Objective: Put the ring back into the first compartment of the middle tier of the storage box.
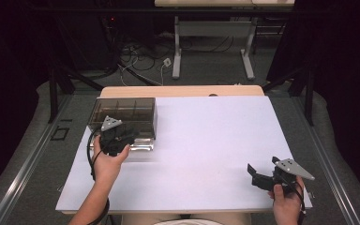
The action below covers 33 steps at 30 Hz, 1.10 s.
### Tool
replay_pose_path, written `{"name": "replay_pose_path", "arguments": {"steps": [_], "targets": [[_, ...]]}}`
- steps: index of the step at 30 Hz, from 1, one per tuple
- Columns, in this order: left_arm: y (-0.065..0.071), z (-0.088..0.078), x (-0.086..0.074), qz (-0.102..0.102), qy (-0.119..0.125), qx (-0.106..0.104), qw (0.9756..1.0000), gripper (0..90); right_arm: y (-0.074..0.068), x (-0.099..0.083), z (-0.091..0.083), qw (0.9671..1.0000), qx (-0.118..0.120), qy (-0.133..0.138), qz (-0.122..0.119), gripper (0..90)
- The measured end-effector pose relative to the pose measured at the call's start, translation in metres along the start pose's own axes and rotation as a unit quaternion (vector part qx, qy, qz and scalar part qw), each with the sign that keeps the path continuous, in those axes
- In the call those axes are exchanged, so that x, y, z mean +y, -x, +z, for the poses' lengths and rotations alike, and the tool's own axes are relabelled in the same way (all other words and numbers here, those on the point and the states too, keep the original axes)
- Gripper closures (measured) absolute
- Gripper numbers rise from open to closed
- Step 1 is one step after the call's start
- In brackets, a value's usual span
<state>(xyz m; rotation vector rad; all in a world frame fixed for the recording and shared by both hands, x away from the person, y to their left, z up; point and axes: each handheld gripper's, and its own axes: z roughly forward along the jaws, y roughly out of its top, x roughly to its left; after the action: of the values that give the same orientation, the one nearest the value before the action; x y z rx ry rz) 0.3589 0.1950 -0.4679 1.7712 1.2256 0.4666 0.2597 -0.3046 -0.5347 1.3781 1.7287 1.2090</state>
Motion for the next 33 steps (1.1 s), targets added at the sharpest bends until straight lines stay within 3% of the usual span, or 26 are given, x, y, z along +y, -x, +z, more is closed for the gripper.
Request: {"name": "replay_pose_path", "arguments": {"steps": [14, 33], "targets": [[-0.034, -0.018, -0.010, -0.037, 0.012, 0.027, 0.9989, 71.4, -0.001, -0.001, 0.001, 1.0000, 0.000, 0.002, 0.001, 1.2], [-0.076, -0.032, -0.026, -0.087, 0.026, 0.073, 0.9932, 71.4, -0.001, 0.000, 0.001, 1.0000, 0.000, 0.001, 0.001, 1.2]]}}
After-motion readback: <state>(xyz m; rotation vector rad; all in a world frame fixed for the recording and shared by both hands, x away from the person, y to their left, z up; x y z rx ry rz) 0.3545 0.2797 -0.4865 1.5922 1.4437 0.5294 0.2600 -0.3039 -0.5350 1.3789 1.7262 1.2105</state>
